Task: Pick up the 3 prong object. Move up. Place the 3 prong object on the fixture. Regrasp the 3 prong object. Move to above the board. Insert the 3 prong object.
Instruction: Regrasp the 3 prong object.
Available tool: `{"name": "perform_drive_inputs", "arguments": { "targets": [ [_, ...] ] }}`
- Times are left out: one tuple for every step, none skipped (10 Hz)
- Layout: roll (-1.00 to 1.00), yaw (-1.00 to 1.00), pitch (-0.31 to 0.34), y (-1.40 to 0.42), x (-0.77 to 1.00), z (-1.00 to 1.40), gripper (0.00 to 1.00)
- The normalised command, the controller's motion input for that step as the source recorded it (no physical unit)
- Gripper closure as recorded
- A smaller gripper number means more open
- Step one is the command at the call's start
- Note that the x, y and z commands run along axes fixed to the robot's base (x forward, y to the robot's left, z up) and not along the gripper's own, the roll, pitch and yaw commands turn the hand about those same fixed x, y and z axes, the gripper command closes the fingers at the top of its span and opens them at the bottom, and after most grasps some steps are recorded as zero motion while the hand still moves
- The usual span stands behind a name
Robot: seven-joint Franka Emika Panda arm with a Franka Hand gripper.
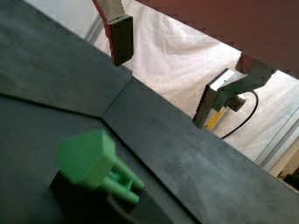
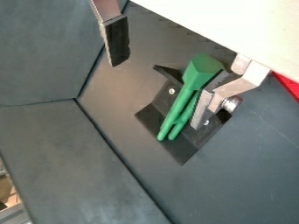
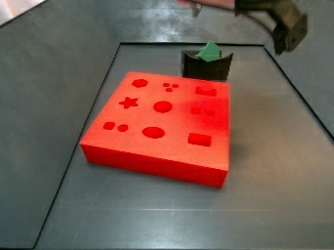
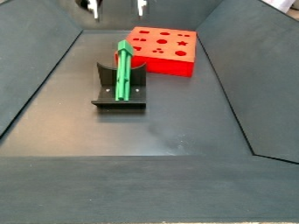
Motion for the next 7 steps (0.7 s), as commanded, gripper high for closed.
{"name": "perform_drive_inputs", "arguments": {
  "targets": [
    [0.07,-0.02,-0.142,0.03,0.08,-1.0,0.0],
    [0.07,-0.04,-0.128,0.02,0.08,-1.0,0.0],
    [0.07,-0.07,-0.101,0.02,0.09,-1.0,0.0],
    [0.06,-0.07,-0.083,0.02,0.09,-1.0,0.0],
    [0.06,-0.07,-0.042,0.01,0.08,-0.83,0.0],
    [0.06,-0.07,-0.028,0.01,0.08,-0.73,0.0],
    [0.06,-0.06,0.006,0.0,0.08,-0.52,0.0]
  ]
}}
